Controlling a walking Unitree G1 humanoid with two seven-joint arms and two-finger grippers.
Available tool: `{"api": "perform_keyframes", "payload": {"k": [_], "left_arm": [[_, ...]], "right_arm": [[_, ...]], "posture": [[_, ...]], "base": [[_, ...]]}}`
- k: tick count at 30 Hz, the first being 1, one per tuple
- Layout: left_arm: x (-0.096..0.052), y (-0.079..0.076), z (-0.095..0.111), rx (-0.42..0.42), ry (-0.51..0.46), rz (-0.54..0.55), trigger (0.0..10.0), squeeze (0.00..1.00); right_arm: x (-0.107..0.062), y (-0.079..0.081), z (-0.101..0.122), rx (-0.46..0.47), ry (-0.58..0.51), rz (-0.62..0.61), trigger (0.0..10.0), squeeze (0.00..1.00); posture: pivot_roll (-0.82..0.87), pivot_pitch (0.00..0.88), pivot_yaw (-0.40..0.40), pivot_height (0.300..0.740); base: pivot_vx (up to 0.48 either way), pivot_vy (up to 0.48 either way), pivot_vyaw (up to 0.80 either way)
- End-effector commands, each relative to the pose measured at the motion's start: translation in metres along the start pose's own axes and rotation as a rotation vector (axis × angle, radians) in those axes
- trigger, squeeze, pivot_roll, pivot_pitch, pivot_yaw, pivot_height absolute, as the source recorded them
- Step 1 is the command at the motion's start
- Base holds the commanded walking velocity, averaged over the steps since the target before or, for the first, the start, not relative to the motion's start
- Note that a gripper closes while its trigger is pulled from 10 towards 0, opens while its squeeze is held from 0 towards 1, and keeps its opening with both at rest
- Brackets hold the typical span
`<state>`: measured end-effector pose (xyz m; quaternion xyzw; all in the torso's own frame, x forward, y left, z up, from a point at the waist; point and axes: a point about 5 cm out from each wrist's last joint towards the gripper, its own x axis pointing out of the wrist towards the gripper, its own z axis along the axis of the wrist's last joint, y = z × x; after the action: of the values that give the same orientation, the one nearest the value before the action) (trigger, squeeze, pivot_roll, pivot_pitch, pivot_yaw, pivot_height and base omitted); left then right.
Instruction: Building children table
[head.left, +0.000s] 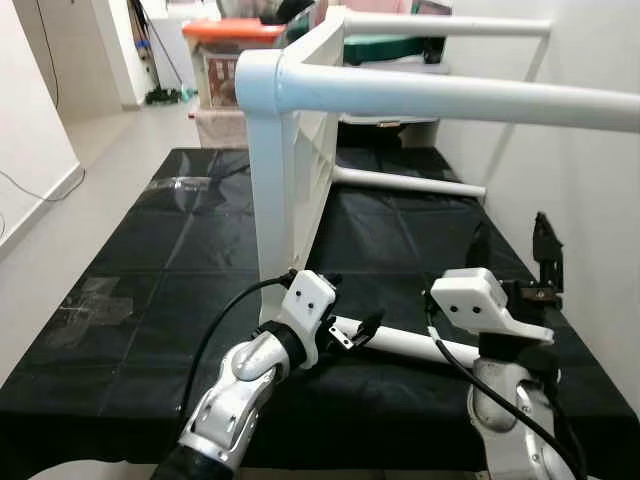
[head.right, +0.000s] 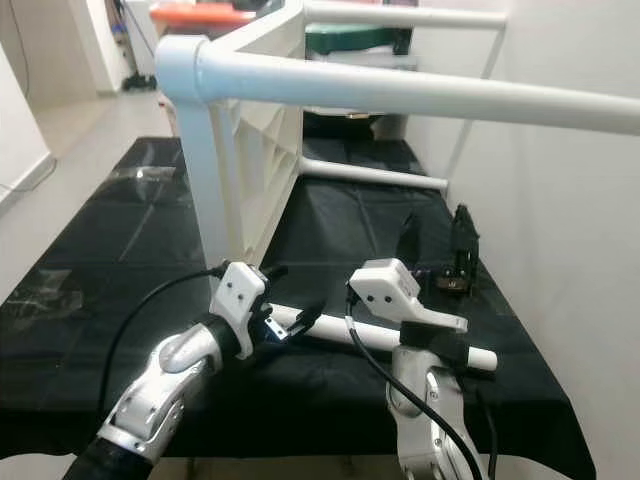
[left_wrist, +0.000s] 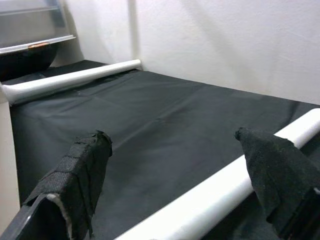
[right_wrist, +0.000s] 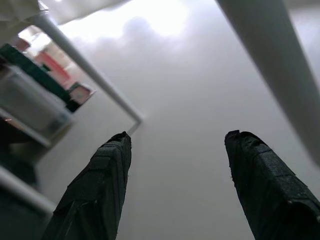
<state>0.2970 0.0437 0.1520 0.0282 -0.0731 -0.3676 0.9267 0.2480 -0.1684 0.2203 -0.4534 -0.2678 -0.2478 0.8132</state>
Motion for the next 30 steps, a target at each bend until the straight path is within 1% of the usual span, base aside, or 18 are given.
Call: {"api": "perform_keyframes", "payload": {"k": [1, 2, 4, 5, 8, 9, 10, 11, 13, 15, 19, 21, 22, 24, 25, 28, 29, 30], "left_arm": [[0.005, 0.003, -0.002, 0.008, 0.006, 0.019, 10.0, 0.00], [0.005, 0.003, -0.002, 0.008, 0.006, 0.019, 10.0, 0.00], [0.013, 0.006, -0.002, 0.008, 0.011, 0.041, 10.0, 0.00], [0.013, 0.006, -0.002, 0.008, 0.011, 0.041, 10.0, 0.00], [0.026, 0.007, 0.005, 0.005, -0.007, 0.039, 10.0, 0.00], [0.026, 0.007, 0.005, 0.005, -0.007, 0.039, 10.0, 0.00], [0.032, 0.006, 0.010, 0.016, -0.024, 0.026, 10.0, 0.00], [0.032, 0.006, 0.010, 0.016, -0.024, 0.026, 10.0, 0.00], [0.039, 0.005, 0.016, 0.022, -0.043, 0.019, 10.0, 0.00], [0.041, 0.005, 0.017, 0.023, -0.046, 0.019, 10.0, 0.00], [0.050, 0.013, 0.018, 0.014, -0.048, 0.063, 10.0, 0.00], [0.050, 0.013, 0.017, 0.015, -0.048, 0.066, 10.0, 0.00], [0.050, 0.013, 0.017, 0.015, -0.048, 0.068, 10.0, 0.00], [0.051, 0.014, 0.017, 0.014, -0.048, 0.069, 10.0, 0.00], [0.050, 0.013, 0.016, 0.016, -0.048, 0.069, 10.0, 0.00], [0.050, 0.013, 0.015, 0.020, -0.047, 0.069, 10.0, 0.00], [0.049, 0.014, 0.014, 0.021, -0.045, 0.069, 10.0, 0.00], [0.049, 0.014, 0.014, 0.022, -0.044, 0.070, 10.0, 0.00]], "right_arm": [[0.010, -0.007, -0.001, -0.069, -0.028, -0.043, 10.0, 0.00], [0.010, -0.007, -0.001, -0.069, -0.028, -0.043, 10.0, 0.00], [0.030, -0.017, 0.002, -0.167, -0.098, -0.129, 10.0, 0.00], [0.030, -0.017, 0.002, -0.167, -0.098, -0.129, 10.0, 0.00], [0.053, -0.029, 0.012, -0.267, -0.171, -0.241, 10.0, 0.00], [0.053, -0.029, 0.012, -0.267, -0.171, -0.241, 10.0, 0.00], [0.058, -0.031, 0.015, -0.290, -0.186, -0.264, 10.0, 0.00], [0.058, -0.031, 0.015, -0.290, -0.186, -0.264, 10.0, 0.00], [0.063, -0.034, 0.018, -0.324, -0.207, -0.299, 10.0, 0.00], [0.064, -0.035, 0.018, -0.333, -0.211, -0.307, 10.0, 0.00], [0.075, -0.037, 0.022, -0.409, -0.254, -0.370, 10.0, 0.00], [0.076, -0.037, 0.023, -0.413, -0.256, -0.376, 10.0, 0.00], [0.075, -0.036, 0.022, -0.407, -0.249, -0.368, 10.0, 0.81], [0.074, -0.035, 0.021, -0.403, -0.243, -0.362, 10.0, 0.81], [0.071, -0.033, 0.020, -0.400, -0.240, -0.354, 10.0, 1.00], [0.055, -0.026, 0.019, -0.401, -0.232, -0.341, 10.0, 1.00], [0.046, -0.022, 0.019, -0.405, -0.226, -0.327, 10.0, 0.00], [0.039, -0.019, 0.019, -0.408, -0.221, -0.318, 10.0, 0.00]], "posture": [[0.08, 0.075, -0.025, 0.740], [0.08, 0.075, -0.025, 0.740], [0.09, 0.103, -0.019, 0.740], [0.09, 0.103, -0.019, 0.740], [0.09, 0.124, -0.019, 0.740], [0.09, 0.124, -0.019, 0.740], [0.09, 0.132, -0.021, 0.740], [0.09, 0.132, -0.021, 0.740], [0.10, 0.137, -0.023, 0.740], [0.10, 0.137, -0.023, 0.740], [0.09, 0.146, -0.019, 0.740], [0.09, 0.148, -0.021, 0.740], [0.09, 0.148, -0.021, 0.740], [0.09, 0.148, -0.021, 0.740], [0.09, 0.147, -0.021, 0.740], [0.09, 0.147, -0.023, 0.740], [0.09, 0.144, -0.023, 0.740], [0.09, 0.144, -0.023, 0.740]], "base": [[0.000, 0.000, 0.00], [0.000, 0.000, 0.00], [0.000, 0.000, 0.00], [0.000, 0.000, 0.00], [0.000, 0.000, 0.00], [0.000, 0.000, 0.00], [0.000, 0.000, 0.00], [0.000, 0.000, 0.00], [0.000, 0.000, 0.00], [0.000, 0.000, 0.00], [0.000, 0.000, 0.00], [0.000, 0.000, 0.00], [0.000, 0.000, 0.00], [0.000, 0.000, 0.00], [0.000, 0.000, 0.00], [0.000, 0.000, 0.00], [0.000, 0.000, 0.00], [0.000, 0.000, 0.00]]}}
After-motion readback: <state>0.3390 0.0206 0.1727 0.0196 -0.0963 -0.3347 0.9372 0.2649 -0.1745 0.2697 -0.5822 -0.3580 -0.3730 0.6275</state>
